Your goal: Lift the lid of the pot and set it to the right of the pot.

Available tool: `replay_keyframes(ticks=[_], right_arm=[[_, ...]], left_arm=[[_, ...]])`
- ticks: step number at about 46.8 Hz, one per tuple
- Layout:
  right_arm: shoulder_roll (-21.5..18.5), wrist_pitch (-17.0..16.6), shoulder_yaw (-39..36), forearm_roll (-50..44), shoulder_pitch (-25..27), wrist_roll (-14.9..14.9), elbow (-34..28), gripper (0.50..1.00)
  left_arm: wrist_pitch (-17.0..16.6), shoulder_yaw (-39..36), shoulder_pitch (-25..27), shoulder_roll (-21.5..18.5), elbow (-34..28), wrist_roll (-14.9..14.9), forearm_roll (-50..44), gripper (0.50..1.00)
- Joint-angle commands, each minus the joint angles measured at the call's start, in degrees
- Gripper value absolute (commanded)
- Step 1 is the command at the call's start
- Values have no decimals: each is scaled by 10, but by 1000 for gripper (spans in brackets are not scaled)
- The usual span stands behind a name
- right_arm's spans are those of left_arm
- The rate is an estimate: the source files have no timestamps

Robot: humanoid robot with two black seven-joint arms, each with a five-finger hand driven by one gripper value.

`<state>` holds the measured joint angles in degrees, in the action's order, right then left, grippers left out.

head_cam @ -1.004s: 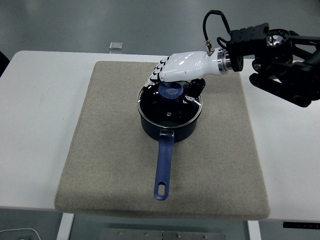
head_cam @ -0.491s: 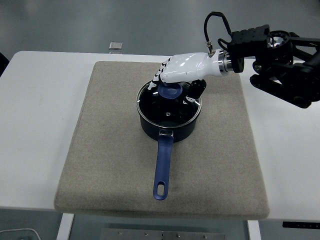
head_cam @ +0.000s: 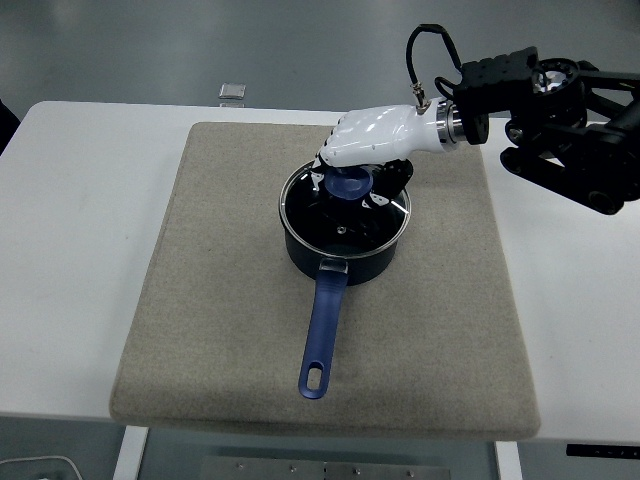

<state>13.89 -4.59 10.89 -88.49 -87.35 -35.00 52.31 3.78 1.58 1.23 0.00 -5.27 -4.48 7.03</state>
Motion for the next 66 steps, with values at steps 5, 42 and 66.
replay_keyframes(ticks=[5,42,66], right_arm=[[-5,-1,2,0,-14,0,0,500],[-11,-9,1,9,-47,0,-18,500],[-7,-17,-1,17,-47,0,-126,500]], left_arm=[[0,0,0,0,0,0,0,1000],[0,0,0,0,0,0,0,1000],[0,0,0,0,0,0,0,1000]])
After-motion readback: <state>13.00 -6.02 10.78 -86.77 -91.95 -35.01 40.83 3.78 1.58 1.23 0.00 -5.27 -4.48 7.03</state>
